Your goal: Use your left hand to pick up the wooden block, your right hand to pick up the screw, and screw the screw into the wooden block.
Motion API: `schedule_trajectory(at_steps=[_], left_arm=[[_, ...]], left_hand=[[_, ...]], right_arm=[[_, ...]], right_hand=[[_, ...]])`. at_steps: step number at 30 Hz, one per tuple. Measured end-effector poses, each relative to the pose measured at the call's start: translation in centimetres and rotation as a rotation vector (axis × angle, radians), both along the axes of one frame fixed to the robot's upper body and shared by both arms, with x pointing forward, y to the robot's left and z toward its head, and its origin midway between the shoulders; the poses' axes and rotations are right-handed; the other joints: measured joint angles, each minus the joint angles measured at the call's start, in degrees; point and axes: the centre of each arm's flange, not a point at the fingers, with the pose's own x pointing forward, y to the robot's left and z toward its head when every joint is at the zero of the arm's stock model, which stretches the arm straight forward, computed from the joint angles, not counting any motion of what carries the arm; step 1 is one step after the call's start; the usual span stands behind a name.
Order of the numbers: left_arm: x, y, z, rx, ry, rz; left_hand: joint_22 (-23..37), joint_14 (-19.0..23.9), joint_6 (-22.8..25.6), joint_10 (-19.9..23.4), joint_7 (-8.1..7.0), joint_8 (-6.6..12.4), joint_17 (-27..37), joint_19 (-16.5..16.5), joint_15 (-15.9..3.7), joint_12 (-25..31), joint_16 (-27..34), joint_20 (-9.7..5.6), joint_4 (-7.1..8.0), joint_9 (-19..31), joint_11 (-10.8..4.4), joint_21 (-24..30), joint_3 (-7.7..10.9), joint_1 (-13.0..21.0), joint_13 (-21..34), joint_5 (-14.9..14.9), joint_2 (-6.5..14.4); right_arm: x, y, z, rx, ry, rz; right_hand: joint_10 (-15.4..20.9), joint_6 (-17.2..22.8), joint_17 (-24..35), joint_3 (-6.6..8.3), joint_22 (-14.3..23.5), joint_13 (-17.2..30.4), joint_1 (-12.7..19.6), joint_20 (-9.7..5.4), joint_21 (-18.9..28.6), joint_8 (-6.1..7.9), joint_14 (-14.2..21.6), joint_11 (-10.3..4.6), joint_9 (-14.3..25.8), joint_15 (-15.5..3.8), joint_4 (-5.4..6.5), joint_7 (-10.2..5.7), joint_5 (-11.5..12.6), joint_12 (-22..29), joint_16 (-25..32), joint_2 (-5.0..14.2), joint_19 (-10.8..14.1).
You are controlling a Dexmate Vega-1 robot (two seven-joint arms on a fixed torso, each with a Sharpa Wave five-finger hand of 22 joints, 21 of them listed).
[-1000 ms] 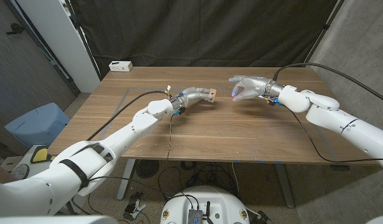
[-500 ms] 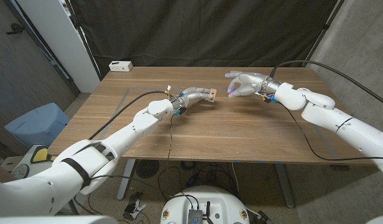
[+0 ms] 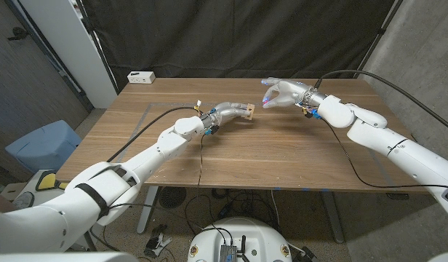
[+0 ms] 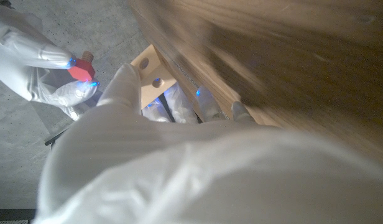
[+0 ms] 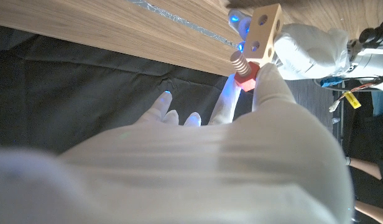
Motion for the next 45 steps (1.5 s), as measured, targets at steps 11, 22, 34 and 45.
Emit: schedule_trajectory(at_steps=[11,22,34,45], left_arm=[[0.0,-0.3,0.0,0.0,-0.003,-0.009],[-0.1,-0.5,-0.1,0.0,-0.004,-0.016],[-0.1,-0.8,-0.2,-0.007,-0.008,-0.023],[0.1,-1.3,0.0,-0.04,-0.021,-0.035]], left_hand=[[0.0,0.0,0.0,0.0,0.0,0.0,0.0,0.0,0.0,0.0,0.0,0.0,-0.01,0.0,0.0,0.0,-0.01,0.0,0.0,0.0,0.0],[0.0,0.0,0.0,0.0,0.0,0.0,0.0,0.0,0.0,0.0,0.0,0.0,-0.09,0.0,0.0,0.0,-0.09,0.0,-0.1,0.0,0.0],[0.0,0.0,0.0,0.0,0.0,0.0,0.0,0.0,0.0,0.0,0.0,0.0,-0.17,0.0,0.0,0.0,-0.16,-0.1,0.0,0.0,0.1],[0.0,0.0,0.0,0.0,0.0,0.0,0.0,0.0,0.0,0.0,0.0,0.0,-0.08,0.0,0.0,0.0,-0.07,-0.1,0.0,0.0,0.1]], right_arm=[[-0.1,0.1,0.2,0.112,0.023,0.026],[-0.1,0.0,0.3,0.251,0.062,0.057],[0.2,0.2,0.2,0.401,0.104,0.091],[0.7,0.5,-0.4,0.538,0.134,0.118]], right_hand=[[0.0,0.2,0.0,-0.01,0.0,0.0,0.0,-0.01,0.0,0.39,0.6,0.0,0.0,0.22,-0.01,0.22,0.0,0.0,0.0,0.0,0.4],[0.2,0.4,0.0,-0.01,0.0,0.0,0.0,0.07,0.0,0.43,0.6,0.21,-0.3,0.22,-0.01,0.42,-0.4,0.0,0.0,-0.01,0.7],[0.4,0.6,0.0,-0.33,0.0,0.3,0.0,0.31,0.0,0.42,1.2,0.41,-0.8,0.22,0.16,0.84,-0.4,-0.2,0.0,0.0,1.1],[0.1,0.8,0.0,-0.19,0.0,0.3,0.4,0.3,0.0,0.36,1.5,0.74,-1.2,0.53,0.3,1.24,-0.9,-0.2,0.0,0.39,1.8]])
